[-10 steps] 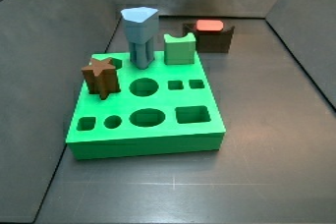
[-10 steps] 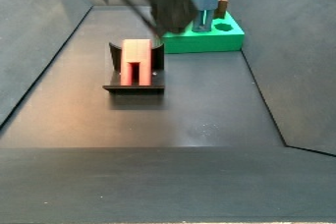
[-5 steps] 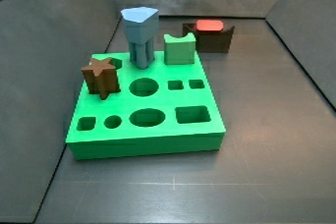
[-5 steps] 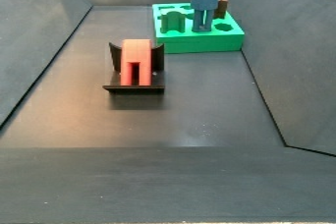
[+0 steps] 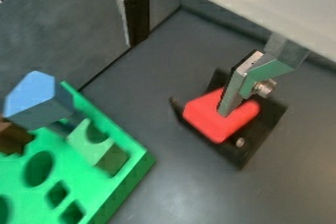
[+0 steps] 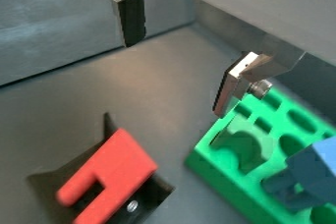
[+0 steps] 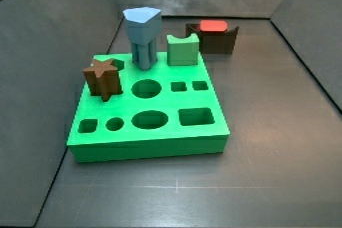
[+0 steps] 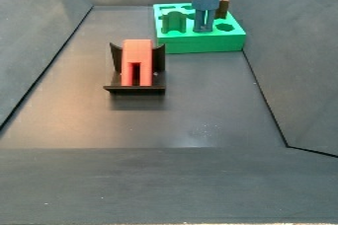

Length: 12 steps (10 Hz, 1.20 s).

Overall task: Pick up the square-circle object. Move up. Rotate the square-circle object. Place the square-circle object on the fixture. Regrasp the square-circle object. Move to above the board. Insert the square-circle object.
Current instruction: Regrasp the square-circle object.

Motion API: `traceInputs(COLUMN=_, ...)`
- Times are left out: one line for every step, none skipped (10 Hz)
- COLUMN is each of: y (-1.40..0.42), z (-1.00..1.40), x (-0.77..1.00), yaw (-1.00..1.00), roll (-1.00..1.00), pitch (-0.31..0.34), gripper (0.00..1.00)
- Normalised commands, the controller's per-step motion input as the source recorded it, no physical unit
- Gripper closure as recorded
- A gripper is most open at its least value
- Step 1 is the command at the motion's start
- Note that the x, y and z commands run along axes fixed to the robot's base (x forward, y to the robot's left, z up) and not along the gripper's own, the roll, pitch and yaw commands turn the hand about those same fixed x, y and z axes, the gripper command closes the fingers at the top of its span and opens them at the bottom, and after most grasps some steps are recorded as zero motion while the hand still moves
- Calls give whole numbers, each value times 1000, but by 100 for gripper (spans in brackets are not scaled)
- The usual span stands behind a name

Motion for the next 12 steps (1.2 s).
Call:
traceInputs(y=-25, z=10, x=-53, yaw=25, roll=1000, pitch=-13, gripper=0)
traceInputs(y=-24, z=2, x=-49, yaw=26, roll=1000, pitch=-20, gripper=0)
traceInputs(y=-20, z=0, x=-43, yaw=27, roll=1000, pitch=-28, gripper=0)
traceInputs(y=-19, z=3, x=-40, yaw=27, roll=1000, pitch=-32, gripper=0)
traceInputs(y=-18, z=4, x=-38, yaw=28, roll=1000, pitch=-38, gripper=0)
traceInputs(y=-13, z=8, x=-35, yaw=29, roll=1000, pitch=-39, gripper=0)
traceInputs(y=-17, z=14, x=-30, yaw=29, roll=1000, pitch=-37, gripper=0)
traceInputs(y=-17, z=20, x=-21, yaw=30, roll=1000, pitch=-33, gripper=0)
traceInputs(y=-19, z=2, x=-3, yaw=29, roll=1000, pitch=-30, gripper=0)
traceInputs(y=-23, z=-12, x=13, yaw=30, roll=1000, pitch=-25, gripper=0)
traceInputs(y=-22, z=-9, x=23, yaw=30, roll=1000, pitch=-16, gripper=0)
traceInputs(y=-24, z=-3, x=34, yaw=31, roll=1000, pitch=-5, gripper=0)
